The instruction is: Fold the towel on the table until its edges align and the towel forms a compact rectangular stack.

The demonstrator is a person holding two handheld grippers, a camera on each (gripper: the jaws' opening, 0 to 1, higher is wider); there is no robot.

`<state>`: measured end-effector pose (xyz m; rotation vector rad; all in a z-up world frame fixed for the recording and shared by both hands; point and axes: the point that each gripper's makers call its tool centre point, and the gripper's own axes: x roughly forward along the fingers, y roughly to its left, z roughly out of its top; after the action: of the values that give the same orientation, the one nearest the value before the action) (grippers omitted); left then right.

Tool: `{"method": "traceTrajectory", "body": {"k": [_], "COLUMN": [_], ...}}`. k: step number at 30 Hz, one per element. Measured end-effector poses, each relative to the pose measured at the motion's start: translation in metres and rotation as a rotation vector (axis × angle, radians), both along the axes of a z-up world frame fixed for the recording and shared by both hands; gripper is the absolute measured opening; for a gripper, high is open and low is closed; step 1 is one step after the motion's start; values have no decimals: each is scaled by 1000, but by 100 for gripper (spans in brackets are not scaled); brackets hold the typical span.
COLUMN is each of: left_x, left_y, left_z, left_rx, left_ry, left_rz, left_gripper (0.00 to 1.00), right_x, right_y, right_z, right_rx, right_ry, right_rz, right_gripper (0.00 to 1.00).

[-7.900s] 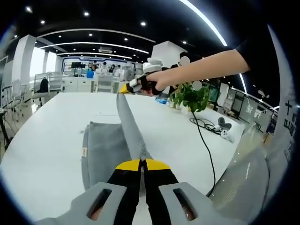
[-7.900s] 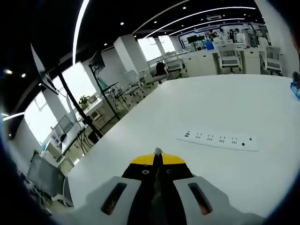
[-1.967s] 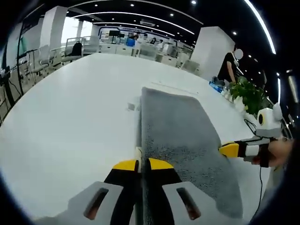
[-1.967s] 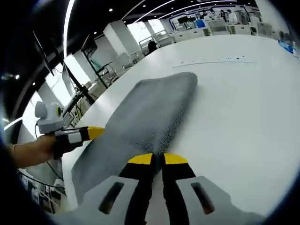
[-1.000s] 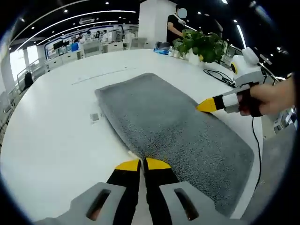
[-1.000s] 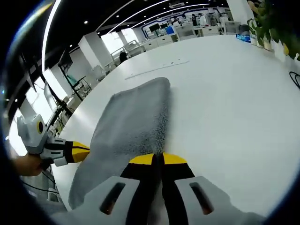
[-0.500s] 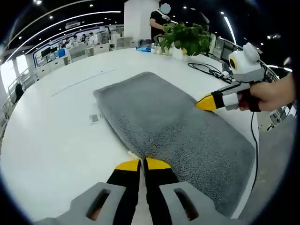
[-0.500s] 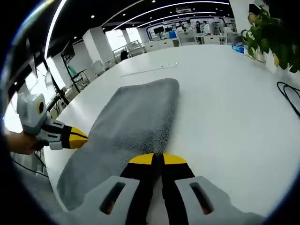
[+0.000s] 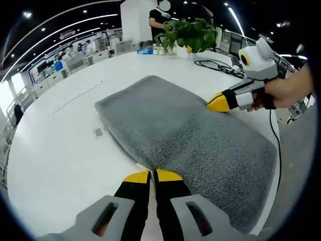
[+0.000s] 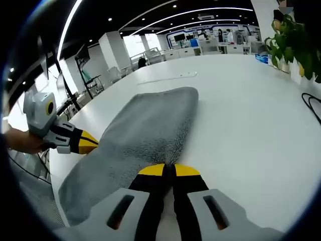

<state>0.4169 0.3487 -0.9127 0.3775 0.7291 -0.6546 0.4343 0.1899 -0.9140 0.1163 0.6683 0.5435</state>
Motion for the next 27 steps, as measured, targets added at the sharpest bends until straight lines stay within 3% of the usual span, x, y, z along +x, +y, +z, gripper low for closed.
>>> {"method": "traceTrajectory", "body": {"k": [12, 14, 16, 20, 25, 27], "left_x": [0, 0, 0, 0, 2, 4], "left_y": [1, 0, -1, -4, -1, -1], "left_z": [0, 0, 1, 1, 14, 26], "left_rx": [-5, 4, 70, 166, 114, 65], "left_ry": [1, -1, -29, -32, -82, -109], "left_rz": [-22, -38, -107, -174, -167, -142], "left_gripper": [3, 3, 3, 4, 10, 19], "right_x": [3, 2, 4, 7, 6, -1], "right_y": [0, 0, 0, -2, 5, 6], "right_z": [1, 0, 2, 7, 34, 39], "right_rx": [-1, 42, 39, -35, 30, 0], "right_ry": [-51, 45, 82, 58, -20, -36], "right_rz": [-5, -22, -1, 74, 94, 142], "right_gripper": [3, 4, 4, 7, 17, 18]}}
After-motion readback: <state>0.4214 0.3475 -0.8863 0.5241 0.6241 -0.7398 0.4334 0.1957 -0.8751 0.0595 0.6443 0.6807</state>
